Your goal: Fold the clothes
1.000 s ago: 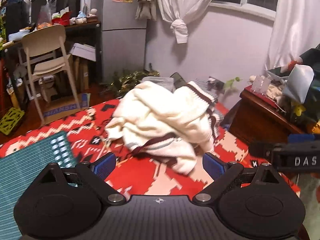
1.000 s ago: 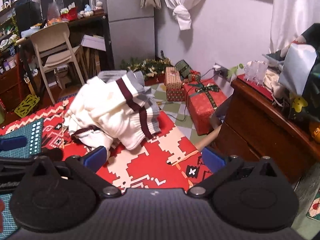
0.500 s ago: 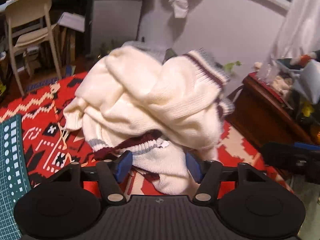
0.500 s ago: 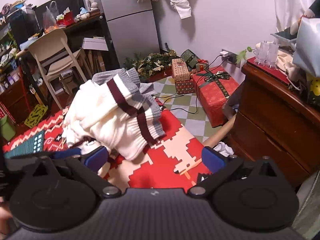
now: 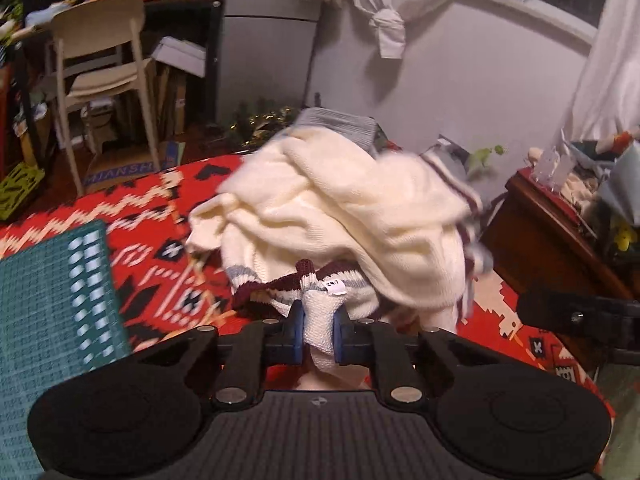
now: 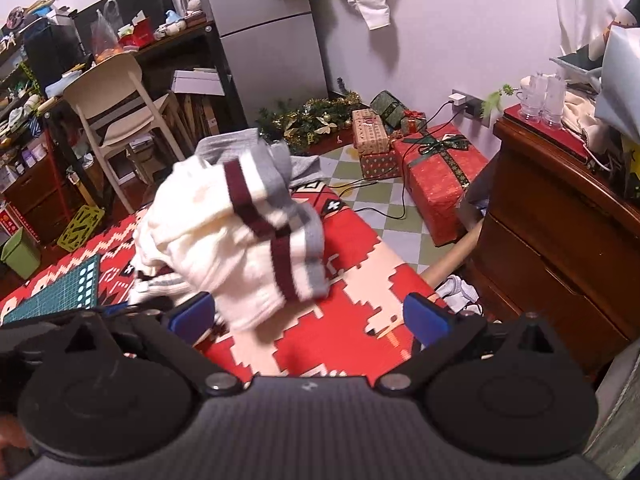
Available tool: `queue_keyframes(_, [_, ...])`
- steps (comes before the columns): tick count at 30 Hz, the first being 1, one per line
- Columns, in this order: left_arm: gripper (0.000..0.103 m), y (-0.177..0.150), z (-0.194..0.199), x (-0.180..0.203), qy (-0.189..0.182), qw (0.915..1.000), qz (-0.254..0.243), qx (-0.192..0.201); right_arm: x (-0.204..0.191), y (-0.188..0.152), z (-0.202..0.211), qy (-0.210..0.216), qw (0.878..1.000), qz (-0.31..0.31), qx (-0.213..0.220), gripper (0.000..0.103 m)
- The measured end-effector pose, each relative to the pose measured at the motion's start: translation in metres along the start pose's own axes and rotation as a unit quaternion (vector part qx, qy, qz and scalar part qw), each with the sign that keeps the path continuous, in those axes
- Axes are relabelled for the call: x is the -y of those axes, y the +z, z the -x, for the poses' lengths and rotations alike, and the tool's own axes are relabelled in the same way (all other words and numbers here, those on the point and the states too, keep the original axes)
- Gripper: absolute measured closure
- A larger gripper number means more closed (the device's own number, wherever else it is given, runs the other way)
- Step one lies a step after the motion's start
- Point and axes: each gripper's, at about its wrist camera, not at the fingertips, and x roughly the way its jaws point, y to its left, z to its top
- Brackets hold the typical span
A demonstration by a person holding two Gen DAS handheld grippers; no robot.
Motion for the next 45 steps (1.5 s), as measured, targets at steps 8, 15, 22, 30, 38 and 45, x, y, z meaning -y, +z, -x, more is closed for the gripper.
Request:
queue_keyframes(8, [0.091,-0.020,0.062,-0.032,-0.006,0.9991,0.041,0.002,-0.034,-0.009,0.017,0.034,0.999,0.019,-0.011,0.002])
queue_keyframes(15, [0.091,-0.051,0.115,-0.065,0.012,0.9984,0.055,-0.003,-0.085,-0.030,0.043,0.072,0.995,0.056,-0.031,0.002])
queue_keyframes(22, [0.091,-0.088,0.172,-0.102,0.022,0.9957,0.090,0.001,-0.135,-0.063,0.074,0.109,0.988,0.094,-0.056,0.002])
queue_keyframes(30, [0.091,-0.136,0.234,-0.140,0.045,0.9881,0.146,0.013,-0.181,-0.109,0.110,0.153,0.972,0.151,-0.093,0.002])
queue_keyframes(38, [0.091,-0.182,0.276,-0.180,0.082,0.9706,0.225,0.025,-0.232,-0.152,0.137,0.213,0.946,0.214,-0.121,0.004])
queue_keyframes(45, [0.090,-0.201,0.285,-0.192,0.090,0.9650,0.245,0.029,-0.266,-0.184,0.134,0.239,0.927,0.248,-0.150,0.011])
